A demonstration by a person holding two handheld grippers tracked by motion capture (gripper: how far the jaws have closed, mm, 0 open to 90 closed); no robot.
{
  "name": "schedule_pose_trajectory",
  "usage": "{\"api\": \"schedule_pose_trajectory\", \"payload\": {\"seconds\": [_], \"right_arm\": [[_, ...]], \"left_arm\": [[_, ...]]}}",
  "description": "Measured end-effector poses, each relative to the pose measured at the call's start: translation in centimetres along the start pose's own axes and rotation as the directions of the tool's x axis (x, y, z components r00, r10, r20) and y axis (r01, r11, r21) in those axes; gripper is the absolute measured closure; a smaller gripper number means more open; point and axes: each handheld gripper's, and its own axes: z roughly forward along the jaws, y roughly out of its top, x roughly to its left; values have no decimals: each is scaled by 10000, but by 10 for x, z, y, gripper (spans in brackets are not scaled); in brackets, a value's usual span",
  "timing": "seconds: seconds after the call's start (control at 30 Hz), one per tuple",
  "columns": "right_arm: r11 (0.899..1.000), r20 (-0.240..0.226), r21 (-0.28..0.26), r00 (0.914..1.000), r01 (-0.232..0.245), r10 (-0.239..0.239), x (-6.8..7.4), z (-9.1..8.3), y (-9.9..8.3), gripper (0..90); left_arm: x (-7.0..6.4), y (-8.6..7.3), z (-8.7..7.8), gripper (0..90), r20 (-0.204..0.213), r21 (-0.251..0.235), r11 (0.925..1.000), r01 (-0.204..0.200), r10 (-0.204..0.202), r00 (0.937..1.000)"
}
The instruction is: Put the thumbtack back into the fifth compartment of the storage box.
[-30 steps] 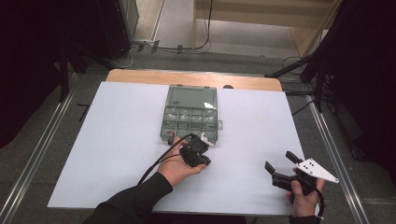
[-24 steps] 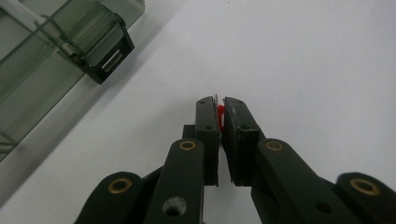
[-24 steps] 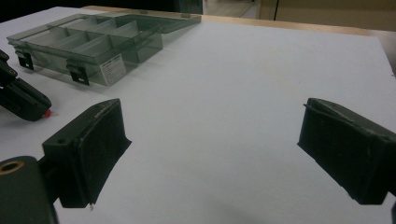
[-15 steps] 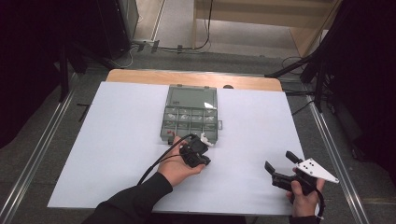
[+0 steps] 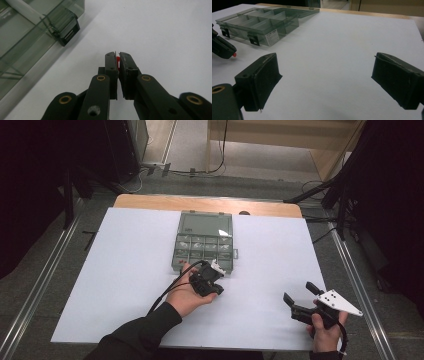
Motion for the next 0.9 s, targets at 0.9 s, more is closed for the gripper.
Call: {"api": "schedule_pose_trajectory", "payload": {"seconds": [0.9], "right_arm": [[9999, 41, -114, 10000, -89, 89, 1, -8, 0, 31]], "left_arm": [[24, -5, -42, 852, -325, -465, 9989, 113, -129, 9994]]}}
